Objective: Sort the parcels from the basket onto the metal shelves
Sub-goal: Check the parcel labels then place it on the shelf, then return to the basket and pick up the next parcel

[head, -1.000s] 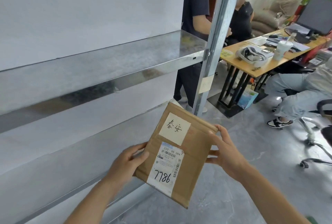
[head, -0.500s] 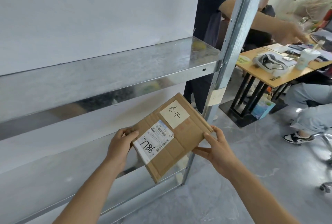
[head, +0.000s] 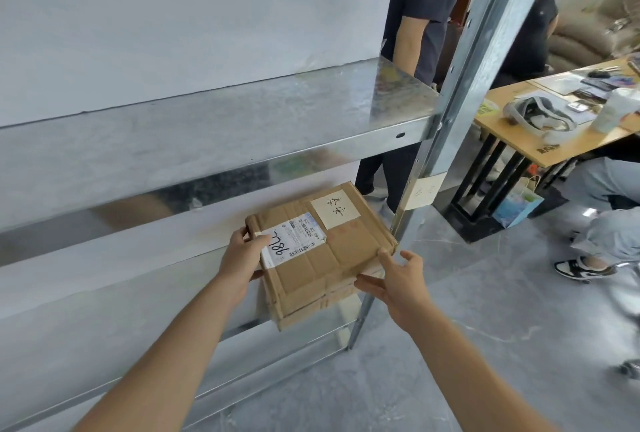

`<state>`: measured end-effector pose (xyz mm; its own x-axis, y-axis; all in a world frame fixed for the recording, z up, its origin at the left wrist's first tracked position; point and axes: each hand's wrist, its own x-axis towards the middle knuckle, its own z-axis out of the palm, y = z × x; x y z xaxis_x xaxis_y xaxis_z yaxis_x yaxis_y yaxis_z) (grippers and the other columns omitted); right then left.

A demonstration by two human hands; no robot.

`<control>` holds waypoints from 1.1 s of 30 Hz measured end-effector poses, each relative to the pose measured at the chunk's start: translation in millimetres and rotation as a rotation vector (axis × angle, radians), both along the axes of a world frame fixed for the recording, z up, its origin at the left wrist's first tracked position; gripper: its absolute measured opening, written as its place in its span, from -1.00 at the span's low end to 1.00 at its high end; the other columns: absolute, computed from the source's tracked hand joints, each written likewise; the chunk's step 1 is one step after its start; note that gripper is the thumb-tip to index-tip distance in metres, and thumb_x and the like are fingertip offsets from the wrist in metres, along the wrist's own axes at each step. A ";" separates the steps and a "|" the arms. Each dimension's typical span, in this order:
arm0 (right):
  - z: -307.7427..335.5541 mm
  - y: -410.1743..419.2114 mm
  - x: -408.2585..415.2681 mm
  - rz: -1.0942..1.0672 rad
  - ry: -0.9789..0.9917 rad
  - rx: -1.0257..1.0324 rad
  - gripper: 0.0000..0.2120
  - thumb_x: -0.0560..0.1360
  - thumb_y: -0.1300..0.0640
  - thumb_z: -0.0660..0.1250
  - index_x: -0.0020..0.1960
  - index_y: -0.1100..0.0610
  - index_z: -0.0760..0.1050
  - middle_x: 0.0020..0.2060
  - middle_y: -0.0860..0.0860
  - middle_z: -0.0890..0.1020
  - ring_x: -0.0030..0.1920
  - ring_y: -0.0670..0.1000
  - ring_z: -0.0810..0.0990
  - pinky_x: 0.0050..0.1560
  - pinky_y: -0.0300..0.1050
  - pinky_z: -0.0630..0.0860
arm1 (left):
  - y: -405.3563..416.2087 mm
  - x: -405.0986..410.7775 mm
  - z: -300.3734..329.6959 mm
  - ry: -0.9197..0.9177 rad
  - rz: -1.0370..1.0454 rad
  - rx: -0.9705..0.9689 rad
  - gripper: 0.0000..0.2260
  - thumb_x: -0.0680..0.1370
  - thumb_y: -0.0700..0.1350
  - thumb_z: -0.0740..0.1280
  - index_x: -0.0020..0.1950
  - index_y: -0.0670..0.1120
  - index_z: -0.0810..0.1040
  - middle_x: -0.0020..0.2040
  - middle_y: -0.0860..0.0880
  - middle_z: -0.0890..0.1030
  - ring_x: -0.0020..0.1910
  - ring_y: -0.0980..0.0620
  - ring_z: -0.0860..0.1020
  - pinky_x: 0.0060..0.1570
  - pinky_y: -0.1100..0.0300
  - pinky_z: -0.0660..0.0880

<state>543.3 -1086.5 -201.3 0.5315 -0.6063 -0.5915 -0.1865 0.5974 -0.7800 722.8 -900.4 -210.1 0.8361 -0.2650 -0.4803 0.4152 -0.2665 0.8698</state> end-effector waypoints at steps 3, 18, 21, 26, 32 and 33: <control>-0.3 -1.5 10.4 0.004 0.026 0.015 -0.54 0.69 0.11 0.27 0.51 0.07 0.16 0.26 0.14 0.45 0.02 0.28 0.75 -0.18 0.07 0.74 | -1.5 3.8 -7.2 0.004 0.026 0.015 -0.65 0.59 -0.07 0.37 0.37 -0.08 0.50 0.11 -0.13 0.73 0.04 -0.13 0.70 0.05 -0.07 0.64; -10.5 -13.4 26.8 0.020 0.065 0.012 -0.65 0.67 0.06 0.30 0.38 0.16 0.31 0.22 0.15 0.52 0.02 0.20 0.75 0.02 0.08 0.73 | -14.0 15.3 -5.3 -0.038 0.029 0.015 -0.74 0.66 -0.02 0.30 0.32 -0.05 0.59 0.16 -0.12 0.74 0.18 -0.15 0.68 0.33 -0.21 0.57; -5.5 -16.1 20.6 0.045 0.031 0.058 -0.63 0.67 0.06 0.30 0.41 0.14 0.29 0.19 0.13 0.52 0.10 0.20 0.72 0.12 0.13 0.70 | -15.4 10.2 0.8 -0.014 0.036 -0.020 -0.80 0.69 -0.03 0.27 0.25 -0.04 0.58 0.16 -0.14 0.72 0.12 -0.12 0.68 0.26 -0.12 0.59; 24.6 -27.2 -5.4 0.153 0.087 -0.096 -0.52 0.65 -0.02 0.32 0.49 0.09 0.29 0.28 0.09 0.50 0.14 0.18 0.65 0.22 0.25 0.64 | -2.1 -6.2 12.2 -0.052 0.158 0.018 -0.59 0.70 0.17 0.15 0.45 -0.01 0.46 0.33 0.02 0.52 0.36 -0.06 0.45 0.45 -0.15 0.36; 75.6 -18.9 -15.9 0.295 -0.188 -0.369 -0.83 0.68 0.10 0.24 0.15 0.12 0.58 0.06 0.13 0.71 0.06 0.14 0.69 0.09 0.07 0.63 | 39.5 -44.4 40.1 -0.150 0.350 -0.073 -0.67 0.66 0.10 0.23 0.36 -0.01 0.49 0.37 -0.03 0.50 0.54 -0.09 0.39 0.45 -0.03 0.31; 80.1 -12.8 -11.1 0.353 -0.261 -0.330 -0.80 0.69 0.12 0.23 0.14 0.12 0.61 0.06 0.14 0.72 0.07 0.14 0.70 0.12 0.07 0.63 | 48.6 -53.7 45.9 -0.148 0.394 -0.124 -0.70 0.68 0.05 0.23 0.37 -0.03 0.50 0.39 -0.04 0.52 0.54 -0.09 0.41 0.48 -0.04 0.31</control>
